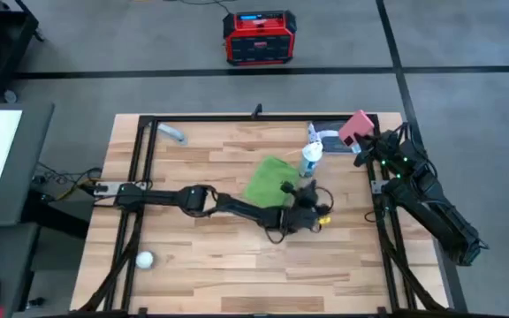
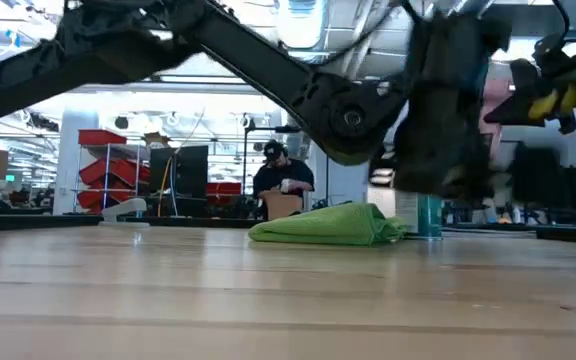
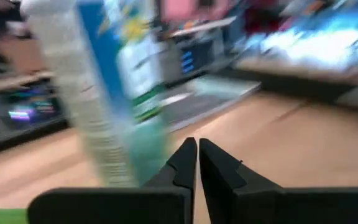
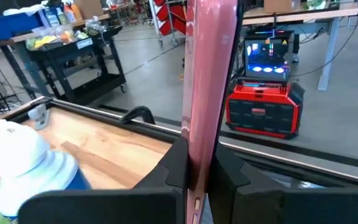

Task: Apply microfiber cloth
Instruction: Spray the cellphone using the cleaning bottle

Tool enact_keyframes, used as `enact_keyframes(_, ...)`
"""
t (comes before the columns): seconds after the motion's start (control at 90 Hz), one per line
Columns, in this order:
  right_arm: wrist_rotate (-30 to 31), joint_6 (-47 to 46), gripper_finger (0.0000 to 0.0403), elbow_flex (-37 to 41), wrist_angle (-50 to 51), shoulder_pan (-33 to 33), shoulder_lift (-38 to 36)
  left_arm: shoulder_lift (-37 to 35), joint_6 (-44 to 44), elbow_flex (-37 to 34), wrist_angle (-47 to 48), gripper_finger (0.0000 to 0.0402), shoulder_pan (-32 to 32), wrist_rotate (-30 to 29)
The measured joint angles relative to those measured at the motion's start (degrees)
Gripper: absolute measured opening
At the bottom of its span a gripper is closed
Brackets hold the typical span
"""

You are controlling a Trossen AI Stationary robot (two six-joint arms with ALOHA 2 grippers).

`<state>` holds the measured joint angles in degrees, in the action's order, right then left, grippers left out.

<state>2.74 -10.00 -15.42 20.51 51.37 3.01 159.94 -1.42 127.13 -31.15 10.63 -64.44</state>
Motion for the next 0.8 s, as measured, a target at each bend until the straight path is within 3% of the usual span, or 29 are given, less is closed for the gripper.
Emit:
enact_keyframes(0.089,0.0,0.01,0.0014,0.0,-0.02,0.01,-0.01,-0.13,4.2,0.0,-6.29,0.0,0.54,4.32)
enact_keyframes(0.144,-0.05,-0.01,0.0014,0.0,-0.02,0.01,0.0,-0.14,4.36,0.0,-6.8,0.0,-0.59,10.41)
enact_keyframes(0.222,-0.75,-0.02,0.0014,0.0,-0.02,0.02,-0.02,-0.14,0.6,0.0,-4.99,0.0,-2.99,21.57)
enact_keyframes(0.267,-1.06,-0.04,0.0014,0.0,-0.04,0.0,-0.01,-0.14,-2.33,0.0,-3.39,0.0,-4.24,23.94)
enact_keyframes(0.533,-1.31,0.0,0.0014,0.0,-0.15,0.01,-0.02,-0.11,-0.87,0.0,-3.11,0.0,-8.63,24.87)
enact_keyframes(0.8,-1.31,0.16,0.0014,0.0,-0.18,0.02,0.0,-0.09,1.27,0.0,-1.13,0.0,-9.62,7.4)
